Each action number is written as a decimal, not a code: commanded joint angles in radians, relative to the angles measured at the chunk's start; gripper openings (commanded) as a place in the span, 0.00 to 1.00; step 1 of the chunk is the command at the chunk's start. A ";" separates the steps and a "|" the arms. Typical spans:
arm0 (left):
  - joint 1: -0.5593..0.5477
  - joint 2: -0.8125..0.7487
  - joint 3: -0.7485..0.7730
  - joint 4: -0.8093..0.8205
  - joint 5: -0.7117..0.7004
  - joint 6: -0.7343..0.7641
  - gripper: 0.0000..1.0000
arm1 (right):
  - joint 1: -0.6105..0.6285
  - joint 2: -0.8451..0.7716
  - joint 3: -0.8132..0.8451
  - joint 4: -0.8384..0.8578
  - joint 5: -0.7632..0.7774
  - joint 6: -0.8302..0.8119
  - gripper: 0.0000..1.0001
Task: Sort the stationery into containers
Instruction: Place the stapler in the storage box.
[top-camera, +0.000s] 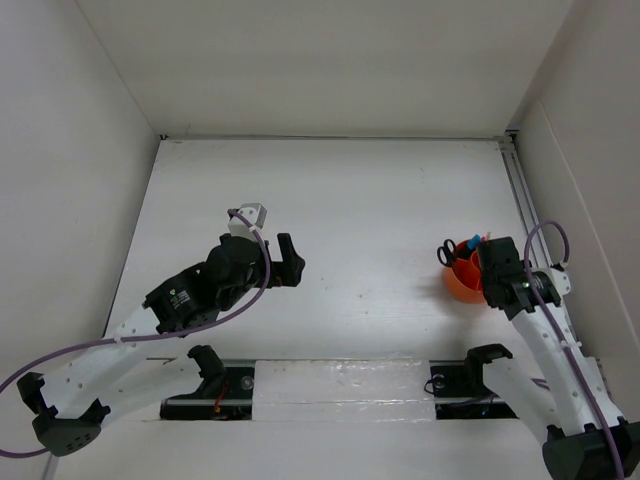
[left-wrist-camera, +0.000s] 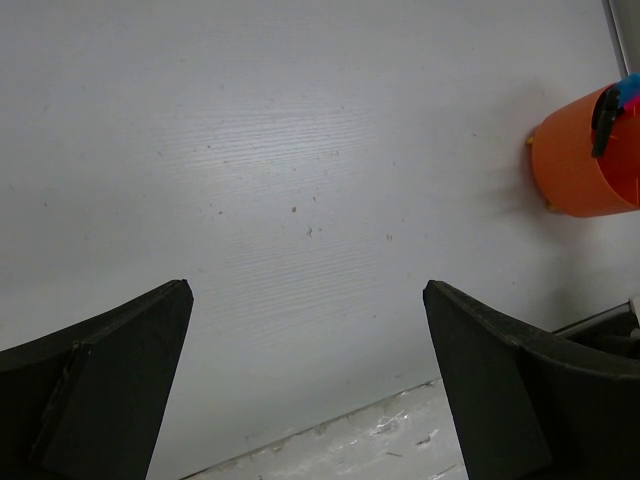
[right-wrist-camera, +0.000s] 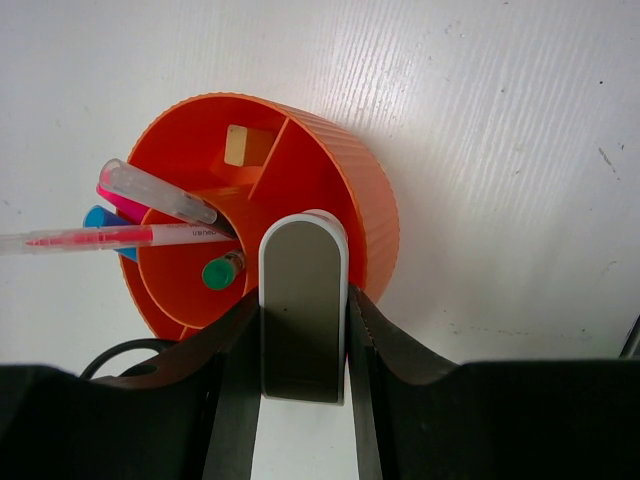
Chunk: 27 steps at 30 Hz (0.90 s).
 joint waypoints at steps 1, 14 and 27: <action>-0.003 -0.005 -0.001 0.037 0.000 0.013 1.00 | -0.005 -0.013 0.044 -0.014 0.031 0.015 0.00; -0.003 -0.014 -0.011 0.037 0.010 0.022 1.00 | -0.005 -0.021 0.026 0.004 0.042 0.005 0.00; -0.003 -0.024 -0.011 0.046 0.028 0.022 1.00 | -0.026 0.022 0.006 0.023 0.062 0.005 0.00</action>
